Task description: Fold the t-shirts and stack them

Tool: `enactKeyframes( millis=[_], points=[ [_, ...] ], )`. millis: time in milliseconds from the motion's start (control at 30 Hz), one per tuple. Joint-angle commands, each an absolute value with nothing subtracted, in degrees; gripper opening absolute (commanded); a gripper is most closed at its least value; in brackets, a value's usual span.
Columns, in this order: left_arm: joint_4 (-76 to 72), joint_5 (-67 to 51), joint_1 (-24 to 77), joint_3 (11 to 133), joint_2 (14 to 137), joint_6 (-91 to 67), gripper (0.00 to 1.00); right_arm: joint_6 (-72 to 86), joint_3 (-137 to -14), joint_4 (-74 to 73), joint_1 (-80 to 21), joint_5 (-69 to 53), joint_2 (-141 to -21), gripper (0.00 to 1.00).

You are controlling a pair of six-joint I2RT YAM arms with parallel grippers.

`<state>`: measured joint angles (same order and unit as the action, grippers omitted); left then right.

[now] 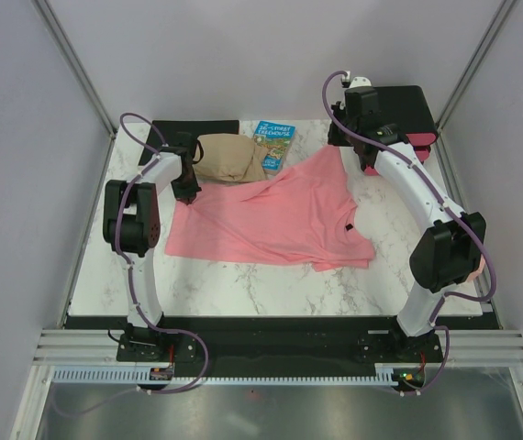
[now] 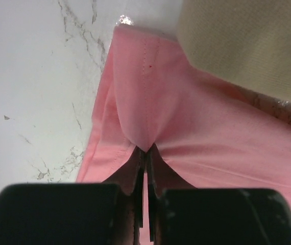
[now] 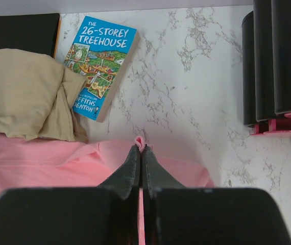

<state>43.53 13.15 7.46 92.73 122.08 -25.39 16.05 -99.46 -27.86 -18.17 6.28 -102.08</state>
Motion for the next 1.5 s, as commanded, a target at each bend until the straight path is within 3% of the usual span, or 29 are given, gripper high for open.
enactKeyframes(
  millis=[0, 100, 200, 267, 400, 1000, 1467],
  points=[
    [43.94, 14.59, 7.12, 94.74, 119.54, -22.59, 0.07, 15.73, -100.72, -27.33, -18.02, 6.85, -101.16, 0.00],
    [45.08, 15.12, 7.03, 96.15, 118.57, -21.27, 0.23, 15.73, -100.37, -27.51, -18.02, 6.94, -100.99, 0.00],
    [45.35, 15.47, 7.03, 96.94, 117.34, -20.30, 0.25, 15.73, -100.20, -27.51, -18.10, 7.12, -100.81, 0.00],
    [45.53, 15.21, 7.03, 97.12, 116.98, -20.04, 0.22, 15.82, -100.11, -27.33, -18.02, 6.94, -100.90, 0.00],
    [45.88, 14.24, 7.03, 97.47, 117.60, -20.30, 0.02, 15.91, -100.19, -27.42, -18.02, 6.77, -100.72, 0.00],
    [45.88, 14.33, 7.03, 98.44, 111.10, -22.76, 0.02, 13.62, -98.79, -27.33, -16.88, 9.31, -98.62, 0.00],
    [48.77, 17.58, 7.12, 87.90, 83.70, -34.28, 0.02, 11.60, -93.26, -27.33, -15.65, 16.35, -84.57, 0.00]
  ],
)
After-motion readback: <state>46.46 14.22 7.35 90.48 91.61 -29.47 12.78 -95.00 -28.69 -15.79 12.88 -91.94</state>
